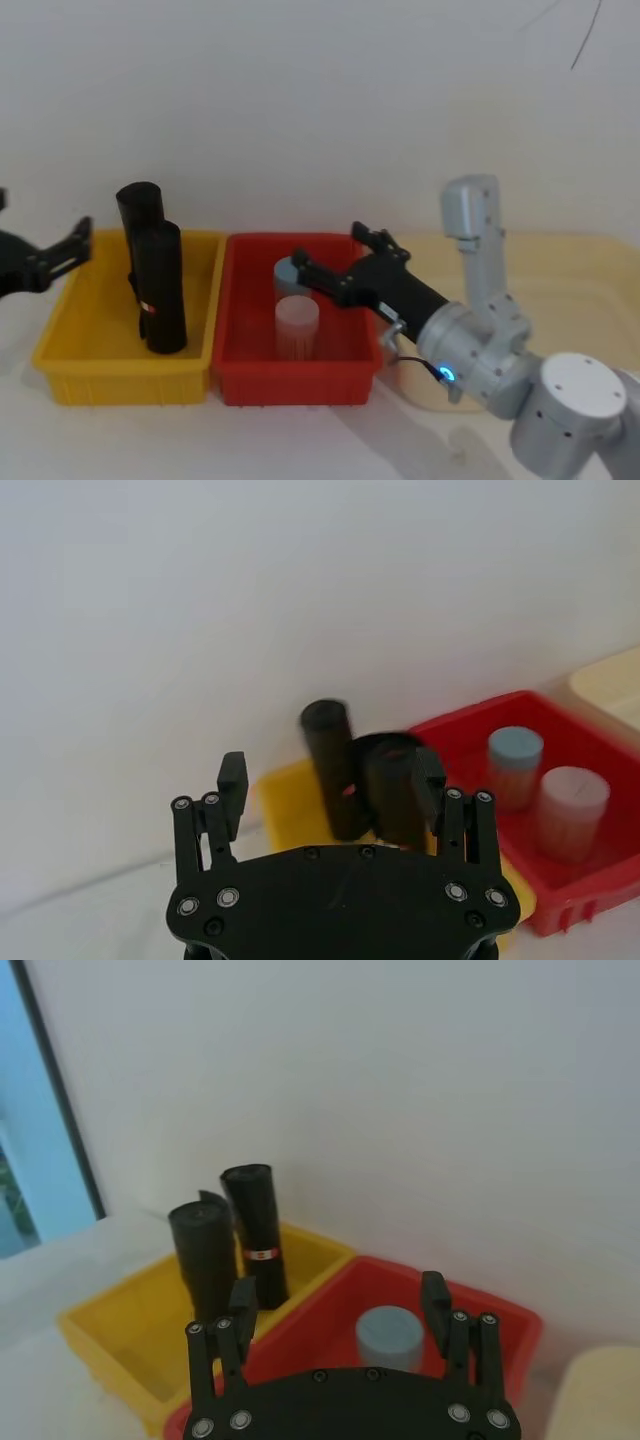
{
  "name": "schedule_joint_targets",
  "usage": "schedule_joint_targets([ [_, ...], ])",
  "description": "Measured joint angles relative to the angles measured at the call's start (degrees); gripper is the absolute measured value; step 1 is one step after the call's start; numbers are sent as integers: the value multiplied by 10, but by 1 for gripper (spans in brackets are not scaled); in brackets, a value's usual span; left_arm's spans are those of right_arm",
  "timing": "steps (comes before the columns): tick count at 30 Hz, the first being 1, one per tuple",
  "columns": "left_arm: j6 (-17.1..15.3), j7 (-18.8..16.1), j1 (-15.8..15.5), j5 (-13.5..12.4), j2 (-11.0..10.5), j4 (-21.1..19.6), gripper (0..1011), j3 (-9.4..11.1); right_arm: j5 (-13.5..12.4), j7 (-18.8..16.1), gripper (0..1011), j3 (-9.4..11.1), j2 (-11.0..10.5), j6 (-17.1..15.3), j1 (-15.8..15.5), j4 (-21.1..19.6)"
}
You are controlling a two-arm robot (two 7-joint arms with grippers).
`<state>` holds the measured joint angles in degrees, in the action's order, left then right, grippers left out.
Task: Pick up the garbage bag with the one hand and transfer it to the other hand.
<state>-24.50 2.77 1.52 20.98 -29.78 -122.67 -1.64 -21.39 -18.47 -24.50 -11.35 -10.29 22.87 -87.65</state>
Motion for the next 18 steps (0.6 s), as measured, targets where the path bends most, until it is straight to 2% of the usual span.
schedule_joint_targets([
  [8,-1,26,16,38,0,22,1002,-48,0,-12,1004,-22,15,-8,37,41],
  [13,8,50,8,58,-1,46,1002,-55,0,-16,1004,-30,20,-12,52,61],
  [18,21,73,-7,72,-2,70,1002,-49,-3,-18,1004,-33,20,-16,59,72],
])
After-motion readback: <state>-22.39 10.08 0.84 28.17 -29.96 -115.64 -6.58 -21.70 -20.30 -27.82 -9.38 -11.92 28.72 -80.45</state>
